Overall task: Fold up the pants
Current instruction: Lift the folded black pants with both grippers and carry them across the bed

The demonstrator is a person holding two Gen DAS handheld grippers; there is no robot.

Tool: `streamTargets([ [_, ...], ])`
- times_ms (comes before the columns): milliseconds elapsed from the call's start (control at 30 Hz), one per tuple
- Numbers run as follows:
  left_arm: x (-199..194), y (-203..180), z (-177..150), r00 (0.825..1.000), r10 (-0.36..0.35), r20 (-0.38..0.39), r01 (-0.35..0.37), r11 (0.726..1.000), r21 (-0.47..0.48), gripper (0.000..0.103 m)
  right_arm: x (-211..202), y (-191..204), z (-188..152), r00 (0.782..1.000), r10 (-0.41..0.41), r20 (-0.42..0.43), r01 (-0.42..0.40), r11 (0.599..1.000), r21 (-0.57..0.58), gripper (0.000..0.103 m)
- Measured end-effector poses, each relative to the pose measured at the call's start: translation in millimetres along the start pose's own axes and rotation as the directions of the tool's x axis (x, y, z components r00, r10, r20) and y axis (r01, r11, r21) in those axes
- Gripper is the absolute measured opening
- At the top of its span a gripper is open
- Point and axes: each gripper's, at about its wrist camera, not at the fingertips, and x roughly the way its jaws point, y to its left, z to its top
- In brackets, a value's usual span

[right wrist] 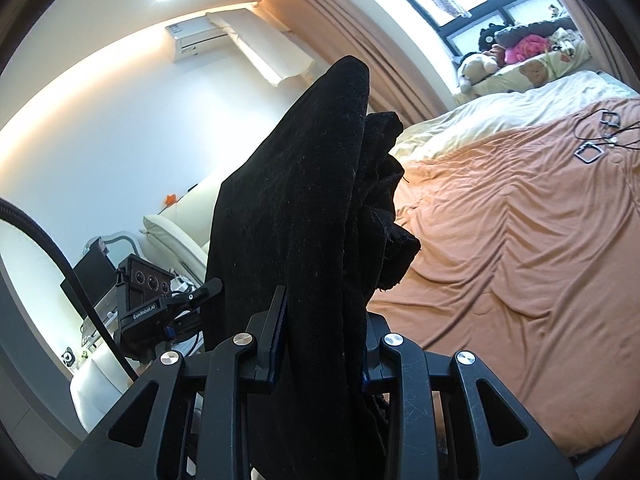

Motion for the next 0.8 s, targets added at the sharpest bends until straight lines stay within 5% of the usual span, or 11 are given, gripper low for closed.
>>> streamTargets([
  [800,-96.7,145.2,62.5,0.982,0.142,0.124,-0.133,0.988,-0.079,0.026,181.5,21.2,13.1,0.985,0.106,-0.135,-0.111,0.993,-0.031,0.025],
])
